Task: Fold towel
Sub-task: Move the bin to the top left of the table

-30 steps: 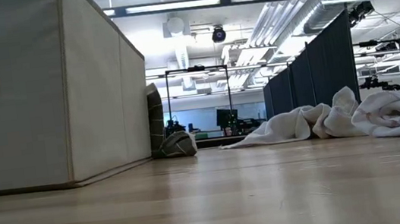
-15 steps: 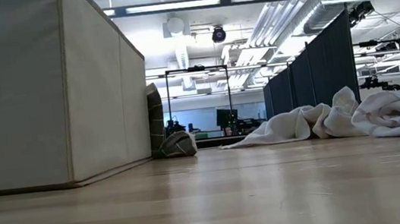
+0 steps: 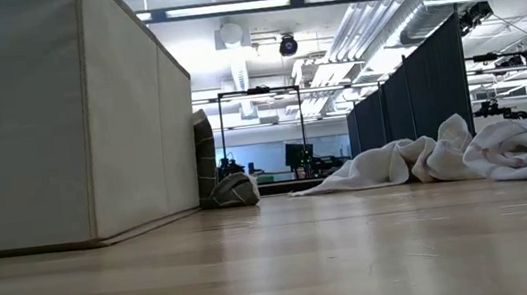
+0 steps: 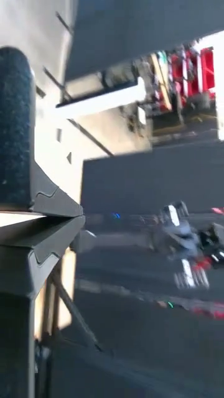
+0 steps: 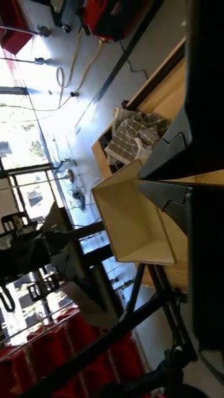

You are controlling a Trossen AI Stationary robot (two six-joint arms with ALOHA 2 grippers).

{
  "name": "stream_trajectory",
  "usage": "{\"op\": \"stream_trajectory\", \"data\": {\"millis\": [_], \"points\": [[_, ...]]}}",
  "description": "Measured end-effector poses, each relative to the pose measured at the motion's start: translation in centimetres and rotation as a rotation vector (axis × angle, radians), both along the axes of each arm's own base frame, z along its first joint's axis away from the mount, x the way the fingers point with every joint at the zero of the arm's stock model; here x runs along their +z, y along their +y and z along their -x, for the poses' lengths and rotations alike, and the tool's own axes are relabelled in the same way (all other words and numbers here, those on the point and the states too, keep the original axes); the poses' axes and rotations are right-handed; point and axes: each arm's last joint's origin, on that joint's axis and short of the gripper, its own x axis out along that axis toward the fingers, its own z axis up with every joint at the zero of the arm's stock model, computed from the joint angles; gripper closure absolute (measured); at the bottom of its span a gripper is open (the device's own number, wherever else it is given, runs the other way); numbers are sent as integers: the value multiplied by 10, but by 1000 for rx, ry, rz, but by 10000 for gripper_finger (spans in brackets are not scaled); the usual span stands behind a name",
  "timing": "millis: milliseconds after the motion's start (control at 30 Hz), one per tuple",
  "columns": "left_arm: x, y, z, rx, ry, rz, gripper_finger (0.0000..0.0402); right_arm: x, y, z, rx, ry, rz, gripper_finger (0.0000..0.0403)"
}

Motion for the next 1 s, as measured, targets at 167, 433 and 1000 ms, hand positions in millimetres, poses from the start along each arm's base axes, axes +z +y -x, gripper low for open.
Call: {"op": "stream_trajectory", "data": {"millis": [167,433,1000], "points": [[-9,11,0,189,93,-21,361,-11,2,-13,22,106,6,402],[-37,55,-13,79,267,273,252,-24,5,-34,37,207,42,402],[-144,126,-42,-19,1254,218,171,-21,3,-17,74,223,104,402]]}}
